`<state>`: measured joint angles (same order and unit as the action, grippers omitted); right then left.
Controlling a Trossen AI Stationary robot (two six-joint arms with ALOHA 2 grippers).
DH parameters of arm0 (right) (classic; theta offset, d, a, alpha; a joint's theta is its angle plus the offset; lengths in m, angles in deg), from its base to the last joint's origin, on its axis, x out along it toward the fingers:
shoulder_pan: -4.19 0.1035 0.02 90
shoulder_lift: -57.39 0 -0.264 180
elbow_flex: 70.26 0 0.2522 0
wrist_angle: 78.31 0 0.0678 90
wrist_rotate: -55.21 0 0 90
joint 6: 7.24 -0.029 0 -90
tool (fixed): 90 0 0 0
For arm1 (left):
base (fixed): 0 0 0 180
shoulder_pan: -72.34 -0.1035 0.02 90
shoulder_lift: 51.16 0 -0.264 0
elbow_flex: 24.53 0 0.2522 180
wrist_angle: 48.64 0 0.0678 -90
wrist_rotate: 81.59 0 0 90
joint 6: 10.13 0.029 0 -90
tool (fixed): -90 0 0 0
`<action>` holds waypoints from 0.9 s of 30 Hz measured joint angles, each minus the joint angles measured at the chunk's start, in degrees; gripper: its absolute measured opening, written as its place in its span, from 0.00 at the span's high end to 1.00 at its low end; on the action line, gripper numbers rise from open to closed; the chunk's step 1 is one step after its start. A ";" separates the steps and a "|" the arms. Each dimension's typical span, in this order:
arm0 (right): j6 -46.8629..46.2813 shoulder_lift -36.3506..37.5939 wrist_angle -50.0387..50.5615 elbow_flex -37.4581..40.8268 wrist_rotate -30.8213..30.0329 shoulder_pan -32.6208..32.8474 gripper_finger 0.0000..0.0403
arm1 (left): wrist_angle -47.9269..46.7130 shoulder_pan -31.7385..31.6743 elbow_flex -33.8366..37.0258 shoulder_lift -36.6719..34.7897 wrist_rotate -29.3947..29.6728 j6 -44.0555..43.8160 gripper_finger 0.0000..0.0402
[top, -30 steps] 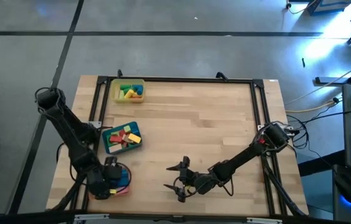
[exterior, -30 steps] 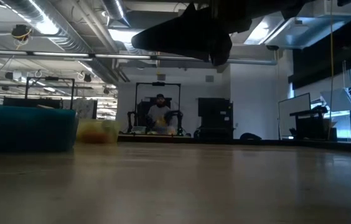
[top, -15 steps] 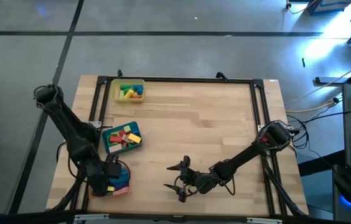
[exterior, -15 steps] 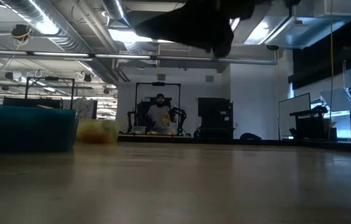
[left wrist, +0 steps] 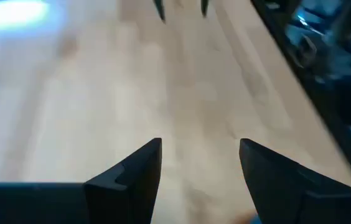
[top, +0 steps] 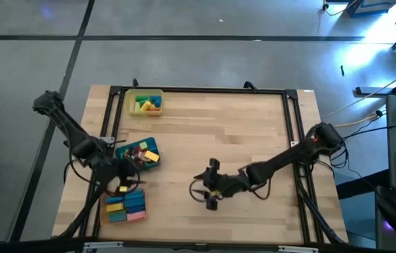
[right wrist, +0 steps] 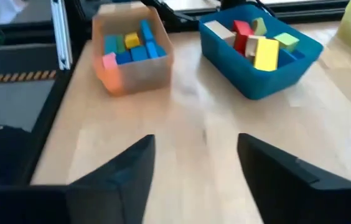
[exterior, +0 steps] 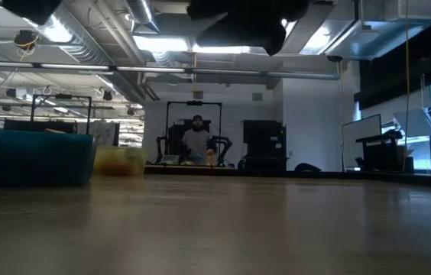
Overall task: Sort blocks by size
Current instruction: Return to Home Position
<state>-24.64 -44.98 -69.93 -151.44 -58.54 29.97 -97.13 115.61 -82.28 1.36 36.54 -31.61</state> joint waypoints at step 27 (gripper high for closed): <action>5.26 43.74 -28.21 48.45 11.43 -13.60 0.85 | 23.24 -23.24 21.78 -22.31 -11.56 20.11 0.94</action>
<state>-19.39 -1.24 -98.13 -102.99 -47.11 16.37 -73.89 92.37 -60.51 -20.95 24.98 -11.51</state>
